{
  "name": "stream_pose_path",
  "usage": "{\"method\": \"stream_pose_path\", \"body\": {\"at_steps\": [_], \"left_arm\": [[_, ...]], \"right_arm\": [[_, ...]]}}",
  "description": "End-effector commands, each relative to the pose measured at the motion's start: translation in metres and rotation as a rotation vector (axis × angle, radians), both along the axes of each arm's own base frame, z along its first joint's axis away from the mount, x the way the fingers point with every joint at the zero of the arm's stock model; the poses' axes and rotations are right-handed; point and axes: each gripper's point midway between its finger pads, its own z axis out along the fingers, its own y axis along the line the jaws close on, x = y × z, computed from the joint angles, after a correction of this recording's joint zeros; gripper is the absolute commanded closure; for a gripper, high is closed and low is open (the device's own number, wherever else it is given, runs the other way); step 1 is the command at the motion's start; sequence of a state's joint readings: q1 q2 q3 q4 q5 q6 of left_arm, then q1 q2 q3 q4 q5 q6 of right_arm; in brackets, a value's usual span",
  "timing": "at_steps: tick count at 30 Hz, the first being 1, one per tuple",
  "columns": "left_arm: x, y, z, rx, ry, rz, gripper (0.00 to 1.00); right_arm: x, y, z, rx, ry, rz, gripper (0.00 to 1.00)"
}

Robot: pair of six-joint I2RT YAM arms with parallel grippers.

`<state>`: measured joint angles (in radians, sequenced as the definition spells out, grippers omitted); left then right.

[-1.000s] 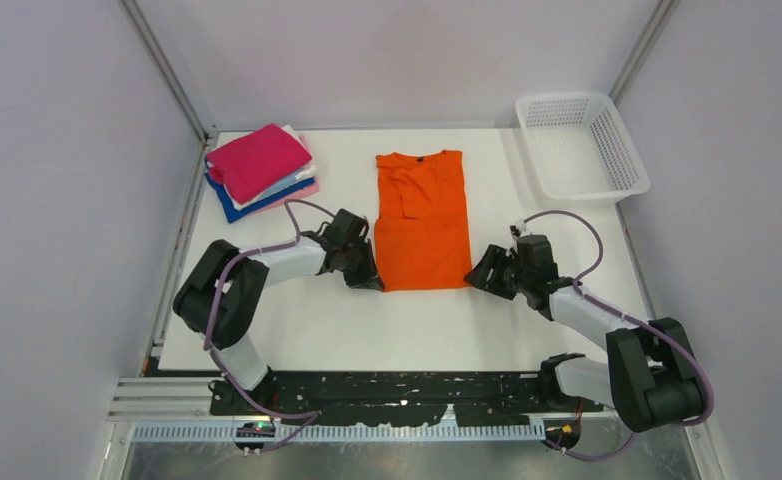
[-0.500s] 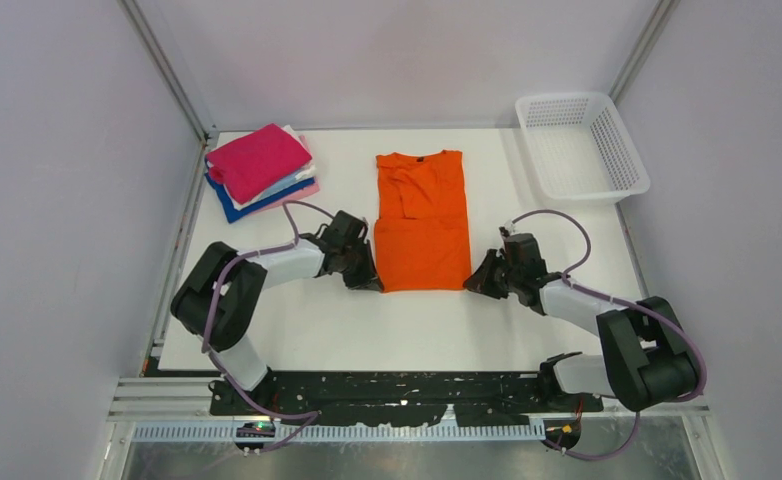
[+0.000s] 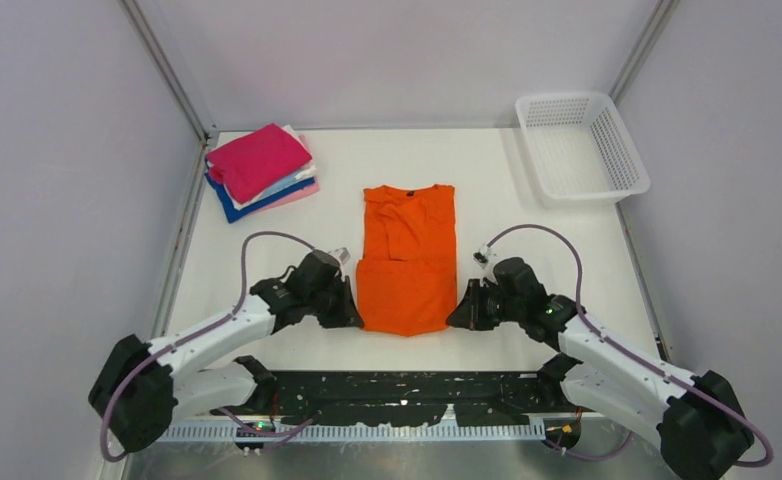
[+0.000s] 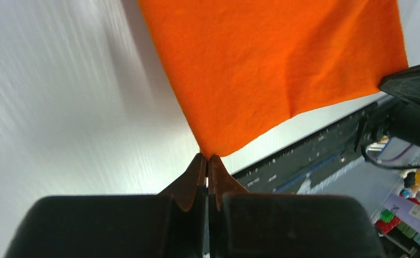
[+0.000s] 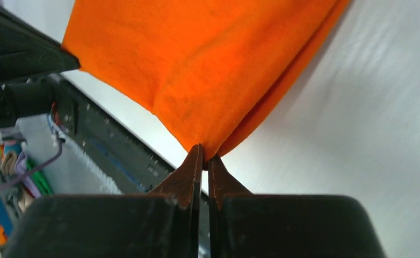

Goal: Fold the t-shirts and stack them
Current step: Fold the long partially folded tshirt into a neat square

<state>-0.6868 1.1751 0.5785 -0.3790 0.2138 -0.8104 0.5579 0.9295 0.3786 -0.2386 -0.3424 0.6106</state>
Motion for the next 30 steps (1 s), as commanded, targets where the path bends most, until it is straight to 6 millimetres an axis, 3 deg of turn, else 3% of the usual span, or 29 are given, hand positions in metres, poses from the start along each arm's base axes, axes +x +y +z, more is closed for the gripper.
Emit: {"method": "stream_pose_path", "body": {"at_steps": [1, 6, 10, 14, 19, 24, 29, 30], "left_arm": [[-0.044, 0.022, 0.015, 0.024, 0.016, -0.03, 1.0], [-0.062, 0.019, 0.057, -0.122, -0.048, -0.084, 1.0], [-0.051, 0.013, 0.077, -0.161, -0.128, -0.087, 1.0], [-0.023, 0.004, 0.098, -0.163, -0.223, -0.072, 1.0], [0.021, -0.008, 0.118, -0.221, -0.278, -0.029, 1.0], [0.065, -0.006, 0.129, -0.256, -0.294, 0.021, 1.0], [0.104, -0.002, 0.134, -0.252, -0.297, 0.047, 1.0], [0.112, -0.001, 0.134, -0.254, -0.299, 0.052, 1.0]], "right_arm": [[-0.044, 0.015, 0.029, 0.093, 0.031, 0.12, 0.95], [-0.062, 0.027, 0.079, 0.229, -0.053, 0.2, 0.95], [-0.058, 0.03, 0.097, 0.267, -0.121, 0.205, 0.95], [-0.028, 0.027, 0.111, 0.223, -0.22, 0.104, 0.95], [0.017, 0.021, 0.145, 0.194, -0.361, -0.038, 0.95], [0.054, 0.021, 0.151, 0.203, -0.347, -0.085, 0.95], [0.099, 0.009, 0.152, 0.198, -0.33, -0.155, 0.95], [0.105, 0.009, 0.16, 0.199, -0.352, -0.156, 0.95]]}}
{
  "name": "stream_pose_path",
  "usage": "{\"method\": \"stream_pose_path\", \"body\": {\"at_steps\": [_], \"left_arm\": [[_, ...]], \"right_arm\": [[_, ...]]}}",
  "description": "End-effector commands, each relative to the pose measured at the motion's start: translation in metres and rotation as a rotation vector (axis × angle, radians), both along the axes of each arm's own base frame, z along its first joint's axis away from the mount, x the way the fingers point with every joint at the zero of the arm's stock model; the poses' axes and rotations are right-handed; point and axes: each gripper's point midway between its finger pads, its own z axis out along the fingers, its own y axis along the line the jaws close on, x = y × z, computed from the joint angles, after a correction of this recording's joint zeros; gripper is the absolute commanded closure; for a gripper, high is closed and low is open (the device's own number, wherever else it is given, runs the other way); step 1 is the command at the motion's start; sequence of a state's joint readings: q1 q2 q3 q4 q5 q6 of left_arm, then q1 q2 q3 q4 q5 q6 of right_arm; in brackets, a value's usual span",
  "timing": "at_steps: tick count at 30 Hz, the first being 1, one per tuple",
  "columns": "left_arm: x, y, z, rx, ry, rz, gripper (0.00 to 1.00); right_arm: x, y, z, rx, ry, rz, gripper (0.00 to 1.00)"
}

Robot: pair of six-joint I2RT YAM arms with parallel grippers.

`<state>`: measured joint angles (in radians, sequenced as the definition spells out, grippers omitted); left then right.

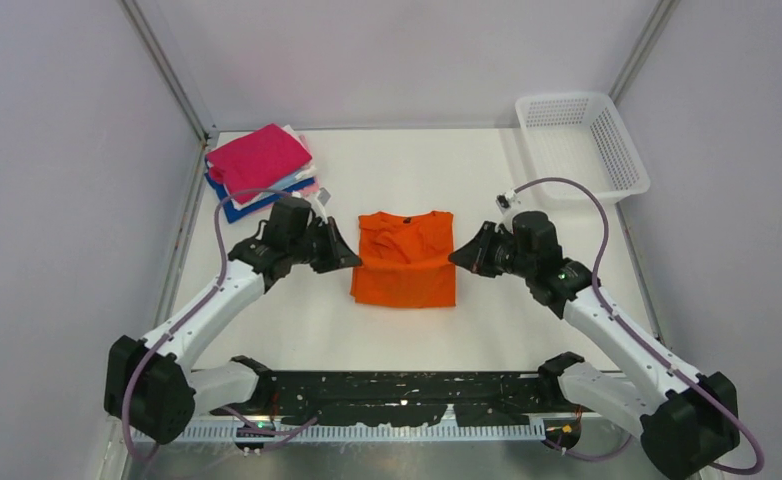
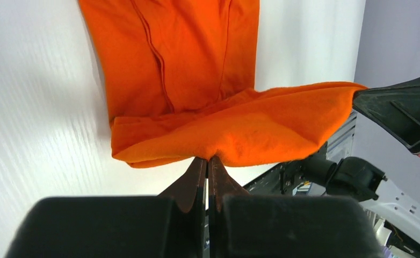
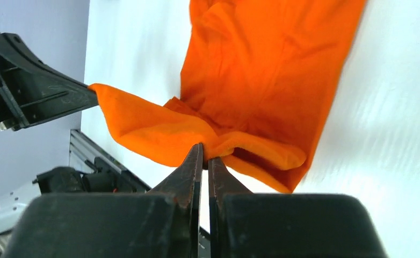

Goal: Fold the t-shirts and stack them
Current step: Fold the long partially folded tshirt into a neat square

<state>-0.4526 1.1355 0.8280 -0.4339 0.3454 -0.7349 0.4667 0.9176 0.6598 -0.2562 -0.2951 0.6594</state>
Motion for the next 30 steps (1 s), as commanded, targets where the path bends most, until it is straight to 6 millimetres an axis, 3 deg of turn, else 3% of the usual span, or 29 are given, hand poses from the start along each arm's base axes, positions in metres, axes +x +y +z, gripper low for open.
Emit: {"method": "stream_pose_path", "body": {"at_steps": [1, 2, 8, 15, 22, 30], "left_arm": [[0.04, -0.009, 0.031, -0.069, -0.116, -0.037, 1.0], [0.046, -0.01, 0.032, -0.073, -0.115, -0.039, 1.0], [0.084, -0.015, 0.029, -0.081, -0.085, -0.049, 1.0], [0.123, -0.01, 0.021, -0.061, -0.062, -0.016, 1.0], [0.164, -0.008, 0.0, -0.051, -0.02, 0.012, 1.0], [0.201, -0.016, -0.039, -0.038, 0.079, 0.016, 1.0]], "right_arm": [[0.041, 0.0, 0.041, 0.044, -0.121, -0.015, 0.95], [0.048, -0.002, 0.049, 0.044, -0.143, -0.024, 0.95], [0.08, -0.002, 0.053, 0.036, -0.151, -0.036, 0.95], [0.114, -0.005, 0.041, 0.029, -0.129, -0.062, 0.95], [0.155, -0.015, 0.012, -0.002, -0.078, -0.11, 0.95], [0.195, -0.027, -0.028, -0.039, -0.027, -0.178, 0.95]]}}
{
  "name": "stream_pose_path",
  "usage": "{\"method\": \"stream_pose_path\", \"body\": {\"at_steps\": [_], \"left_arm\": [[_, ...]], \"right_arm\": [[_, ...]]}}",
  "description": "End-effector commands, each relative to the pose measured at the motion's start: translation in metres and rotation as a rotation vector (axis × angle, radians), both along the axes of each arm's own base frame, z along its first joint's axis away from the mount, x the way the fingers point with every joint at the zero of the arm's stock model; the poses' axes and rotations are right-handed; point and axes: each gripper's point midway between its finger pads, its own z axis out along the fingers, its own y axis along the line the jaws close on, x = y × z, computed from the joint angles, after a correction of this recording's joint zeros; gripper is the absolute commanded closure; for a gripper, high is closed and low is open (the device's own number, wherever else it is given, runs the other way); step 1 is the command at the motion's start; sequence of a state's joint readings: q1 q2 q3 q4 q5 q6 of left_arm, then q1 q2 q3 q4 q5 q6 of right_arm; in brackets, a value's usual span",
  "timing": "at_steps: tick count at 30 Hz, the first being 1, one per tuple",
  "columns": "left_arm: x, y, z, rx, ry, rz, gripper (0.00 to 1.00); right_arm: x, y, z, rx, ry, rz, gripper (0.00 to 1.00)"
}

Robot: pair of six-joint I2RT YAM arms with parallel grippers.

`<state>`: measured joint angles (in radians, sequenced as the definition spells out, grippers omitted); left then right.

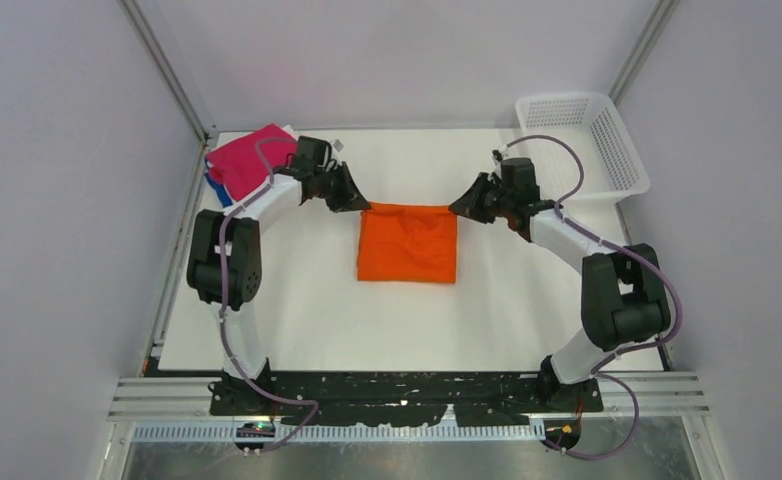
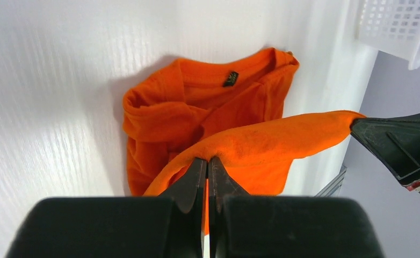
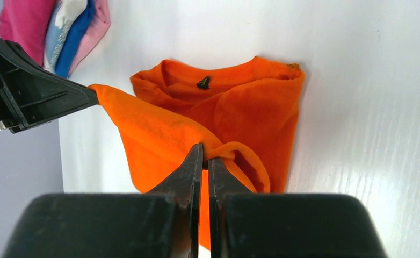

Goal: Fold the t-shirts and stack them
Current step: Fold the long partially folded tshirt into a neat square, then smooth out wrinkles on the folded tshirt

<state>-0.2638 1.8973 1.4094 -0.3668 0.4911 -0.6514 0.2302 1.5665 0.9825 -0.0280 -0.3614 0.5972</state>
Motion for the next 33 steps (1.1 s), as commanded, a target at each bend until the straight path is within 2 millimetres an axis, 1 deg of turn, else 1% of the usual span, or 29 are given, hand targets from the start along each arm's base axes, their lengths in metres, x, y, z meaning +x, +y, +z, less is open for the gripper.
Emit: {"method": "stream_pose_path", "body": {"at_steps": [1, 2, 3, 5, 7, 8, 9, 10, 11, 12, 13, 14, 15, 17, 19, 20, 21, 22, 23, 24, 25, 26, 27, 28, 29, 30, 31, 32, 33], "left_arm": [[0.021, -0.005, -0.002, -0.014, 0.004, -0.011, 1.0], [0.026, -0.005, -0.006, -0.007, 0.013, -0.005, 1.0], [0.029, -0.004, -0.009, -0.001, 0.019, 0.002, 1.0], [0.037, -0.003, -0.015, 0.016, 0.026, 0.025, 1.0], [0.044, 0.001, -0.022, 0.043, 0.038, 0.055, 1.0], [0.047, 0.003, -0.023, 0.054, 0.043, 0.065, 0.93], [0.05, 0.005, -0.022, 0.061, 0.047, 0.071, 0.83], [0.052, 0.006, -0.02, 0.064, 0.048, 0.079, 0.64], [0.054, 0.007, -0.016, 0.062, 0.041, 0.081, 0.49], [0.056, 0.007, -0.008, 0.062, 0.021, 0.085, 0.34], [0.056, 0.008, -0.001, 0.062, 0.006, 0.089, 0.22], [0.054, 0.009, 0.006, 0.058, -0.008, 0.091, 0.16], [0.051, 0.009, 0.012, 0.055, -0.024, 0.091, 0.13], [0.043, 0.008, 0.022, 0.035, -0.055, 0.086, 0.01], [0.036, 0.002, 0.03, 0.004, -0.088, 0.07, 0.0], [0.033, -0.004, 0.032, -0.017, -0.096, 0.053, 0.0], [0.03, -0.01, 0.034, -0.037, -0.101, 0.035, 0.0], [0.029, -0.017, 0.034, -0.05, -0.099, 0.019, 0.0], [0.028, -0.025, 0.03, -0.058, -0.091, 0.0, 0.0], [0.027, -0.032, 0.028, -0.067, -0.083, -0.015, 0.0], [0.028, -0.04, 0.025, -0.078, -0.072, -0.032, 0.0], [0.03, -0.046, 0.023, -0.086, -0.069, -0.045, 0.0], [0.033, -0.051, 0.017, -0.089, -0.056, -0.051, 0.01], [0.036, -0.054, 0.012, -0.089, -0.043, -0.054, 0.0], [0.04, -0.056, 0.005, -0.084, -0.024, -0.051, 0.0], [0.043, -0.055, -0.005, -0.071, 0.004, -0.042, 0.0], [0.047, -0.054, -0.01, -0.055, 0.015, -0.031, 0.0], [0.048, -0.052, -0.022, -0.03, 0.04, -0.015, 0.0], [0.051, -0.05, -0.03, -0.018, 0.052, -0.001, 0.0]], "right_arm": [[0.039, -0.004, 0.015, -0.007, -0.101, -0.033, 0.95], [0.043, -0.006, 0.005, -0.017, -0.083, -0.043, 0.95], [0.048, -0.007, 0.005, -0.017, -0.085, -0.054, 0.95], [0.057, -0.008, -0.012, -0.02, -0.058, -0.067, 0.94], [0.065, -0.008, -0.019, -0.018, -0.05, -0.078, 0.92], [0.067, -0.008, -0.022, -0.02, -0.041, -0.082, 0.85], [0.072, -0.009, -0.026, -0.022, -0.033, -0.085, 0.78], [0.074, -0.009, -0.026, -0.023, -0.031, -0.086, 0.59], [0.079, -0.008, -0.024, -0.021, -0.036, -0.08, 0.46], [0.079, -0.008, -0.025, -0.032, -0.028, -0.072, 0.13], [0.082, -0.008, -0.021, -0.032, -0.034, -0.067, 0.04], [0.08, -0.007, -0.018, -0.037, -0.029, -0.058, 0.02], [0.078, -0.005, -0.016, -0.032, -0.029, -0.047, 0.04], [0.07, -0.002, -0.008, -0.015, -0.041, -0.025, 0.05], [0.059, 0.004, -0.002, 0.003, -0.056, 0.004, 0.05], [0.051, 0.009, 0.001, 0.015, -0.063, 0.026, 0.05], [0.049, 0.015, 0.004, 0.029, -0.081, 0.044, 0.05], [0.042, 0.021, 0.003, 0.048, -0.075, 0.072, 0.05], [0.042, 0.026, 0.006, 0.07, -0.084, 0.085, 0.05], [0.038, 0.031, 0.002, 0.089, -0.071, 0.108, 0.05], [0.039, 0.035, 0.003, 0.11, -0.075, 0.113, 0.05], [0.039, 0.039, -0.003, 0.125, -0.06, 0.125, 0.05], [0.042, 0.041, -0.003, 0.143, -0.063, 0.122, 0.05], [0.043, 0.043, -0.008, 0.152, -0.053, 0.126, 0.05], [0.046, 0.044, -0.009, 0.163, -0.053, 0.123, 0.05], [0.05, 0.046, -0.015, 0.167, -0.04, 0.125, 0.05], [0.051, 0.047, -0.018, 0.173, -0.035, 0.126, 0.05], [0.053, 0.049, -0.026, 0.176, -0.018, 0.127, 0.05], [0.054, 0.051, -0.029, 0.181, -0.012, 0.128, 0.05]]}}
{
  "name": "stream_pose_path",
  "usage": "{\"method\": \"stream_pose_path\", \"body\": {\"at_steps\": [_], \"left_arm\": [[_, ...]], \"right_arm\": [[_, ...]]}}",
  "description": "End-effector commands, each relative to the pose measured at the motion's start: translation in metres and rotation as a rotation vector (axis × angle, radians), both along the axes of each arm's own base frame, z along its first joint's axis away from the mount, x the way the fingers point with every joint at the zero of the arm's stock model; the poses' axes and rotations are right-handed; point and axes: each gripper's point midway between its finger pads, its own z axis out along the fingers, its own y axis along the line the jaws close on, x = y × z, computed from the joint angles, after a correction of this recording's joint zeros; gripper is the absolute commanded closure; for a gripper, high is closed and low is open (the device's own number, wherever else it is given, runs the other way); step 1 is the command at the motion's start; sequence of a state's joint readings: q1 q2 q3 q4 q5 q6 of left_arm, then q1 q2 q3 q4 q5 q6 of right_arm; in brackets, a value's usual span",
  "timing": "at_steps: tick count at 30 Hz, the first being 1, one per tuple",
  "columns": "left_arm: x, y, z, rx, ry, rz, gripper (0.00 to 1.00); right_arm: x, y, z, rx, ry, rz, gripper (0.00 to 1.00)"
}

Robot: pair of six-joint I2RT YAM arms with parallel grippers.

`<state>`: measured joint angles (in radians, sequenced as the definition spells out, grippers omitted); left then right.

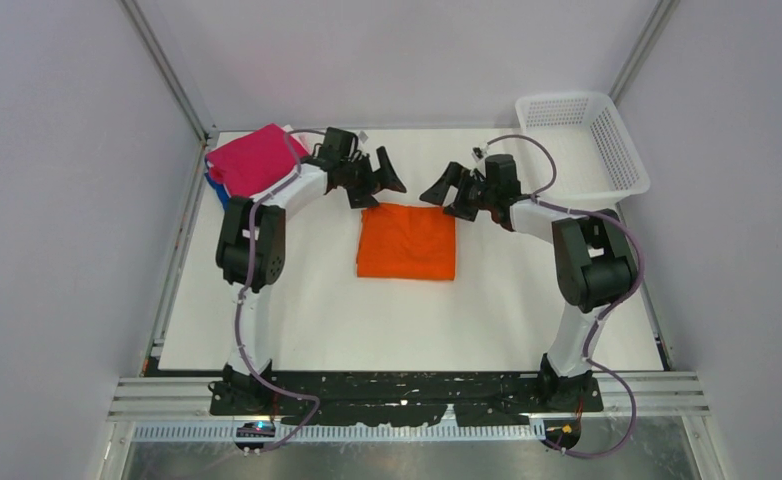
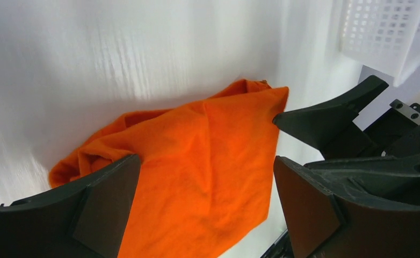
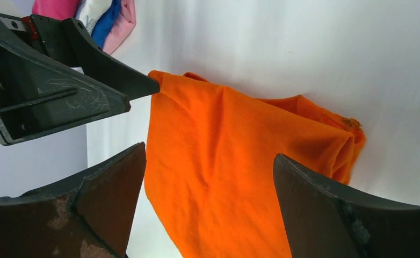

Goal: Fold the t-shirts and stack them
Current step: Smooth out wrinkles on the folded tshirt

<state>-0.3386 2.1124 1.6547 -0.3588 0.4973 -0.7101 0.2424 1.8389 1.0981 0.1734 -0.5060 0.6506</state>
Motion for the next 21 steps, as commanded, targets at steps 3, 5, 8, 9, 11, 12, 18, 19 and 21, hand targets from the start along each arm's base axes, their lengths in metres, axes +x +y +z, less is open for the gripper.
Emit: {"method": "stream_pose_path", "body": {"at_steps": [3, 5, 8, 9, 11, 12, 18, 19, 21], "left_arm": [[0.015, 0.006, -0.04, 0.047, 0.094, 0.067, 0.0], [0.014, 0.011, -0.047, 0.067, 0.119, 0.081, 0.0], [-0.001, 0.024, -0.053, 0.126, 0.17, 0.113, 0.0], [-0.009, 0.028, -0.054, 0.136, 0.185, 0.109, 0.0], [-0.027, 0.03, -0.054, 0.124, 0.2, 0.097, 0.0], [-0.035, 0.029, -0.053, 0.111, 0.199, 0.096, 0.0], [-0.099, 0.045, -0.057, 0.118, 0.214, 0.078, 0.01], [-0.107, 0.049, -0.055, 0.128, 0.2, 0.082, 0.0], [-0.115, 0.059, -0.047, 0.164, 0.154, 0.1, 0.0]], "right_arm": [[0.006, 0.013, -0.03, 0.051, 0.046, 0.018, 0.05], [0.001, 0.011, -0.044, 0.05, 0.074, 0.011, 0.05], [-0.012, 0.01, -0.059, 0.048, 0.117, 0.017, 0.05], [-0.015, 0.01, -0.06, 0.05, 0.121, 0.018, 0.05], [-0.028, 0.014, -0.063, 0.039, 0.128, 0.037, 0.05], [-0.037, 0.013, -0.064, 0.031, 0.139, 0.039, 0.05], [-0.089, 0.024, -0.067, 0.003, 0.166, 0.066, 0.05], [-0.097, 0.029, -0.066, 0.003, 0.166, 0.075, 0.05], [-0.106, 0.031, -0.054, 0.0, 0.134, 0.058, 0.05]]}}
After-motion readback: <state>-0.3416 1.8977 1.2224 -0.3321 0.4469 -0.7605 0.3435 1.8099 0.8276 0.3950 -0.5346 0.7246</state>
